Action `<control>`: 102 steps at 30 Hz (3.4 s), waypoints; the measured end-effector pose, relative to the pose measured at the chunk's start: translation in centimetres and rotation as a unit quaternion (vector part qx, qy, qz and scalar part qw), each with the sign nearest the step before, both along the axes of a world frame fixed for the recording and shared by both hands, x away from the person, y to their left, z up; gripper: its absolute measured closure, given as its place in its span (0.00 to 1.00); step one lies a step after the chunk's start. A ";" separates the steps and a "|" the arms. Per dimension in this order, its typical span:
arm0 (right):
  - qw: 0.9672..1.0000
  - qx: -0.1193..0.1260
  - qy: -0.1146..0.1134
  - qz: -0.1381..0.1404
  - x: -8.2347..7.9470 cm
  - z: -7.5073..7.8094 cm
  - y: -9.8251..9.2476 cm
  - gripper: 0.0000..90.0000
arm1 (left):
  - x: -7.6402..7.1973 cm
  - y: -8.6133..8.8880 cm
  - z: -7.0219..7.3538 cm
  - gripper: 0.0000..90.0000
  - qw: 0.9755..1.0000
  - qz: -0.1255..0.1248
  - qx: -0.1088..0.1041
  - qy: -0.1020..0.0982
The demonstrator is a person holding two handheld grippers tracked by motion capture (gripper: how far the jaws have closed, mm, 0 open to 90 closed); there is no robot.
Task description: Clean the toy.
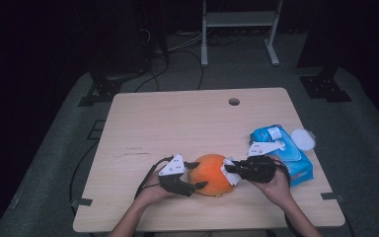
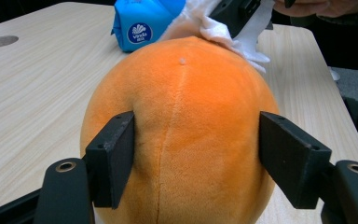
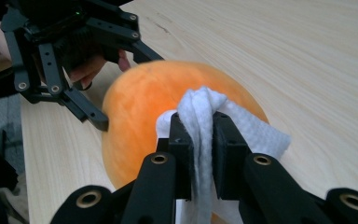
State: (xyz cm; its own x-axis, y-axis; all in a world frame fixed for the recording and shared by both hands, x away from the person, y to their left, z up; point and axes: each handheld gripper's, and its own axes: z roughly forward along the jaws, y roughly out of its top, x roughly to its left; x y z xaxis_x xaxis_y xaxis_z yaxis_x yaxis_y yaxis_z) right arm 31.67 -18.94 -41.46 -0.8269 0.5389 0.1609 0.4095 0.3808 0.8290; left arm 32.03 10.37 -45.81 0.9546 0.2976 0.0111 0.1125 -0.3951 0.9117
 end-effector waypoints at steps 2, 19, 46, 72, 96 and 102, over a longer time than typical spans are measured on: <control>1.000 -0.008 0.000 0.001 0.1 -0.2 0.3 0.88 | 0.0 0.1 0.0 0.34 1.000 0.000 -0.001 0.000; 1.000 -0.019 0.010 -0.012 0.7 -0.8 -0.4 0.88 | -0.3 -0.1 0.0 0.34 1.000 -0.012 0.004 -0.017; 0.999 -0.020 -0.021 0.035 -1.2 1.3 1.1 0.88 | -1.1 -1.1 1.1 0.35 0.999 -0.016 0.022 -0.046; 0.994 -0.077 -0.047 0.055 -1.5 2.2 2.6 0.88 | -0.8 -0.8 0.6 0.34 0.999 -0.019 0.014 -0.032; 0.983 -0.138 -0.057 0.110 -0.8 3.0 8.5 0.88 | -1.0 -1.7 0.9 0.42 0.999 -0.011 0.047 -0.020; 0.980 -0.154 -0.043 0.115 -0.1 2.8 9.0 0.88 | -0.8 -1.3 0.5 0.41 0.999 -0.008 0.041 -0.009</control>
State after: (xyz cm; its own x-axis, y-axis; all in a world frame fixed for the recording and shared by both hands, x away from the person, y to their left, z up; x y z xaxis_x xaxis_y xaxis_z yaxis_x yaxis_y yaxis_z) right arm 31.61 -9.98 -38.65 -0.9354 0.3490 -0.0570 0.2167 0.6929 0.6877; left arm 31.26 9.09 -45.34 0.9586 0.2799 0.0515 0.0899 -0.4695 0.8784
